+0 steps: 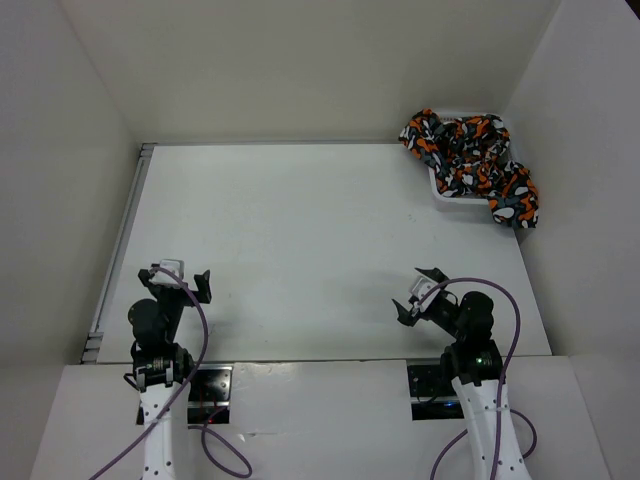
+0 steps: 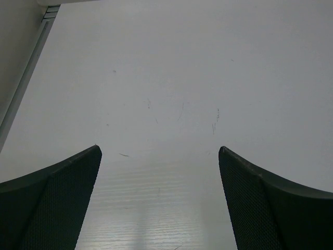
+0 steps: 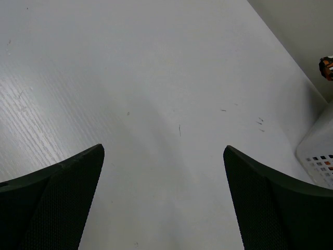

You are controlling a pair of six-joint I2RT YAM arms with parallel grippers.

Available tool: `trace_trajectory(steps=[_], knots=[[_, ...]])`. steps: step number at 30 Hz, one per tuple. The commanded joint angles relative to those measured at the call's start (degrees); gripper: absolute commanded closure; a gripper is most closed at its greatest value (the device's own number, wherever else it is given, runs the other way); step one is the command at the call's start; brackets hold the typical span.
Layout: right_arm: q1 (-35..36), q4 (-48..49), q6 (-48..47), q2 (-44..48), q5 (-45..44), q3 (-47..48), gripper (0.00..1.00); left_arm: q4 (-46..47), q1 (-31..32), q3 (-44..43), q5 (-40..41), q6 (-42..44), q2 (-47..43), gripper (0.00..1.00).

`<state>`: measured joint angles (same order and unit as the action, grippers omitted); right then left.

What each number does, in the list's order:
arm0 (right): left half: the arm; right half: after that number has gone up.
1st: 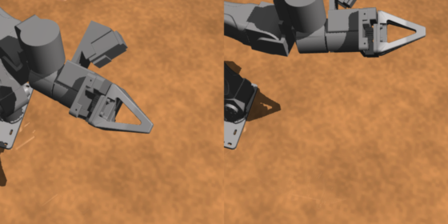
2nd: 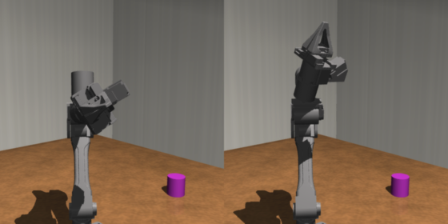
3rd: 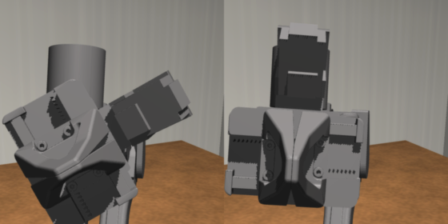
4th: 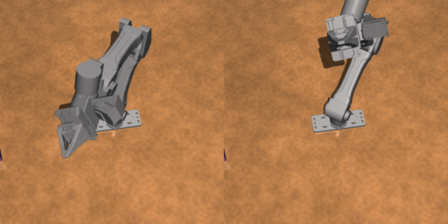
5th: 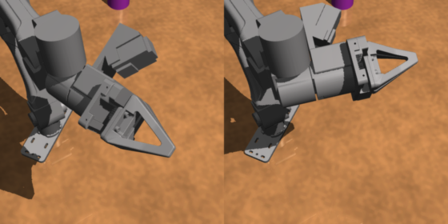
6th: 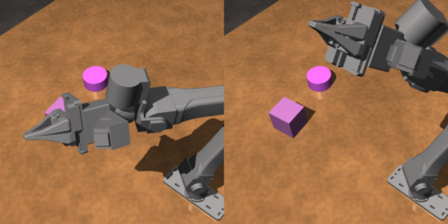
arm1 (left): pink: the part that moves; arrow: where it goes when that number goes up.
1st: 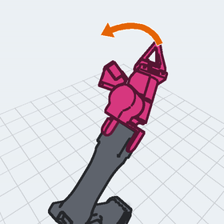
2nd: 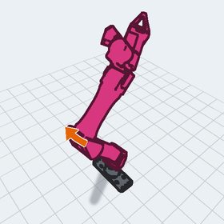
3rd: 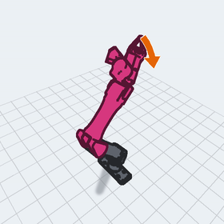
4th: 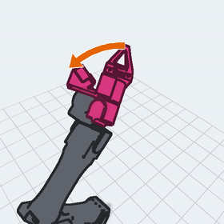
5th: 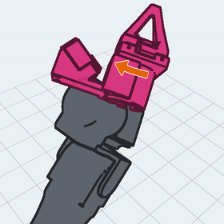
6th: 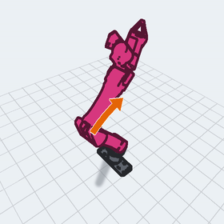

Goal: Fold and stack the shorts
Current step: Grab the shorts from the pile

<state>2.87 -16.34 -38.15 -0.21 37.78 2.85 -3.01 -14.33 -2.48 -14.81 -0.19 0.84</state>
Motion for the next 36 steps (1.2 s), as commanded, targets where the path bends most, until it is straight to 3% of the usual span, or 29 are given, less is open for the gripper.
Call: trace_trajectory(steps=[1,5,8,9,10,12,13,14,15,16,17,18,19,20,21,22,23,24,26,28,29,30,32,34,36], knots=[[0.5,0.7,0.8,0.7,0.9,-0.1,0.0,1.8,0.1,1.5,0.1,0.2,-0.9,0.0],[0.5,2.5,0.8,0.7,0.9,-0.6,0.0,1.8,0.1,1.5,-0.9,0.2,-0.9,0.0],[0.5,5.1,-6.8,0.7,1.8,-1.4,0.01,-3.2,0.1,-1.8,-24.5,0.2,-0.9,0.0],[0.5,7.1,-14.0,0.7,6.5,-2.1,0.0,-8.1,0.1,-3.1,-35.1,0.2,-0.9,0.0],[0.5,4.8,-40.5,0.7,8.8,-1.3,0.02,-10.1,0.1,-3.1,-39.2,0.2,-0.9,0.0],[1.0,11.5,-53.4,0.7,8.8,-3.1,0.0,-19.4,0.1,-5.3,-46.0,0.2,-0.9,0.0],[1.0,13.8,-55.2,0.7,8.8,-2.3,0.01,-15.8,0.1,-5.3,-43.9,0.2,-0.9,0.0],[1.0,21.7,-49.2,0.7,8.8,-1.6,0.01,-8.3,0.1,-5.3,-40.2,0.2,-0.9,0.0],[1.0,29.4,-43.0,0.7,7.4,-1.6,0.01,13.7,0.1,-2.7,-28.8,0.2,-0.4,0.0],[1.5,37.7,-36.5,0.0,2.8,-1.6,0.01,25.2,0.9,-1.3,-22.3,0.2,0.2,0.0],[1.5,39.4,-34.3,-3.0,0.5,0.4,0.01,31.3,1.5,-1.9,-18.1,0.2,3.8,0.0],[2.2,36.6,-34.3,-6.1,-1.8,3.6,0.01,25.7,2.0,-5.2,-16.5,0.2,6.9,0.0],[2.7,33.7,-32.1,-10.3,-6.9,12.1,0.01,19.8,2.7,-14.9,-16.0,0.2,10.9,0.0],[2.8,31.6,-24.3,-15.6,-9.7,16.9,0.01,11.4,2.7,-19.7,-16.7,0.2,15.8,0.0],[2.8,29.6,-18.0,-27.9,-13.0,21.8,0.01,9.0,2.7,-23.8,-18.3,0.2,27.0,0.0],[4.1,27.3,-11.6,-34.7,-16.4,33.3,0.01,7.1,3.9,-27.9,-22.4,0.2,32.9,0.0],[4.7,24.3,-4.9,-41.7,-24.4,39.6,0.01,3.8,4.7,-36.5,-23.8,0.2,45.4,0.0],[4.7,22.6,10.4,-54.2,-29.7,48.1,0.01,2.5,6.1,-40.7,-24.7,0.2,51.2,0.0],[1.5,20.8,17.9,-62.4,-33.9,53.3,0.01,-2.3,10.1,-49.5,-22.6,0.2,67.4,0.0],[-2.9,13.7,22.2,-74.6,-35.9,64.0,0.01,-6.9,12.7,-60.6,-19.4,0.2,75.4,0.0],[-4.9,10.0,27.7,-78.9,-35.9,74.2,0.01,-8.5,15.2,-63.5,-15.9,0.2,81.3,0.0],[-6.7,1.7,30.6,-87.7,-35.9,79.6,0.01,-10.3,16.4,-69.0,-15.9,0.2,83.9,0.0],[-11.2,-3.4,36.5,-94.5,-35.9,90.8,0.01,-14.3,19.5,-73.1,-15.1,0.2,90.1,0.0],[-12.0,-2.9,37.5,-98.0,-35.1,91.6,0.01,-14.3,21.0,-75.1,-14.3,0.2,93.3,0.0],[-12.0,-2.3,36.7,-99.7,-40.8,92.4,0.01,-11.3,22.4,-75.1,-14.3,0.2,93.8,0.0]])
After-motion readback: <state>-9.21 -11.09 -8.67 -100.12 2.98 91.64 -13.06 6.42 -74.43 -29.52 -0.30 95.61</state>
